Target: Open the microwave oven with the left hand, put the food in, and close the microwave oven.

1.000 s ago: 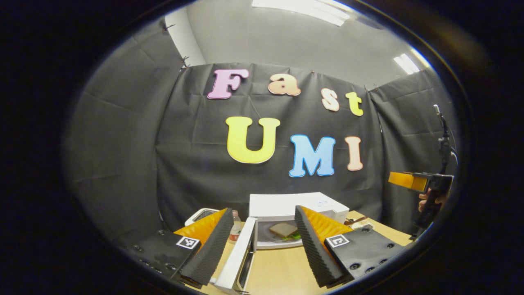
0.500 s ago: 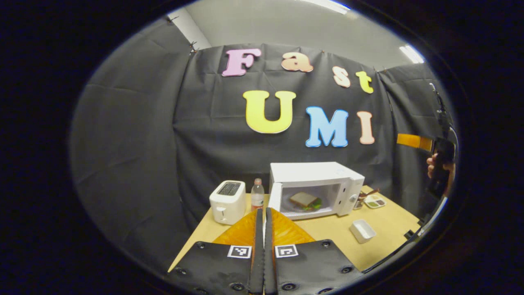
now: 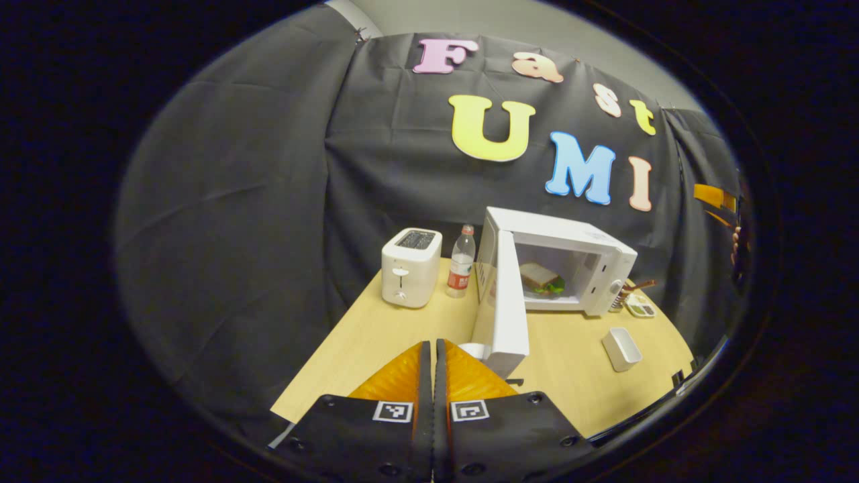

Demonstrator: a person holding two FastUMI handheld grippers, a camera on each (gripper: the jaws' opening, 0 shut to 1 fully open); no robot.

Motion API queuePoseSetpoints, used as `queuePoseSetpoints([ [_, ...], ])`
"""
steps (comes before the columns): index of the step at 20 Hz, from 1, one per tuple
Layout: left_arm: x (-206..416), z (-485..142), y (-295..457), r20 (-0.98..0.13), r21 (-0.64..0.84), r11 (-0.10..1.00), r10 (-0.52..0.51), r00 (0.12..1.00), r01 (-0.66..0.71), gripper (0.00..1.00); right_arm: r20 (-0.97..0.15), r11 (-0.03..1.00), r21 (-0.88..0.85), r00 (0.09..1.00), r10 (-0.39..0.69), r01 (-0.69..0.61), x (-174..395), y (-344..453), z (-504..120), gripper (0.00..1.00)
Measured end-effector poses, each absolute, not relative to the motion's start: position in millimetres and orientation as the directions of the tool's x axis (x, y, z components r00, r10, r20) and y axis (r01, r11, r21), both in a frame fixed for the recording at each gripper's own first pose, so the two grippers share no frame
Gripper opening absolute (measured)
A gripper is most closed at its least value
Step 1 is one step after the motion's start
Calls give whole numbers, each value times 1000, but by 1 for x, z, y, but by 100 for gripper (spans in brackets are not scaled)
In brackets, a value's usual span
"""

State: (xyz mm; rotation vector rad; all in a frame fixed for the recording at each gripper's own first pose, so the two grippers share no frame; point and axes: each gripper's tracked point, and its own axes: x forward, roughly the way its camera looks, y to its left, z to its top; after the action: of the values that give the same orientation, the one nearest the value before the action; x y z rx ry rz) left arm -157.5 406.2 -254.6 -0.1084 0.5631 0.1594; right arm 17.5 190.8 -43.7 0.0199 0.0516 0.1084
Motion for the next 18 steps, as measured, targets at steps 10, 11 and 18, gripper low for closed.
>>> queuePoseSetpoints([
  [10,-143,-252,357,-538,-30,994,76,839,-110,7,-85,998,18,995,59,-58,25,156,-51,97],
  [11,-145,-252,349,-539,-40,993,72,839,-111,7,-90,998,20,994,60,-59,26,155,-53,96],
  [18,-139,-258,264,-552,-85,996,-44,833,-3,7,-100,997,9,992,73,-73,37,135,-56,97],
])
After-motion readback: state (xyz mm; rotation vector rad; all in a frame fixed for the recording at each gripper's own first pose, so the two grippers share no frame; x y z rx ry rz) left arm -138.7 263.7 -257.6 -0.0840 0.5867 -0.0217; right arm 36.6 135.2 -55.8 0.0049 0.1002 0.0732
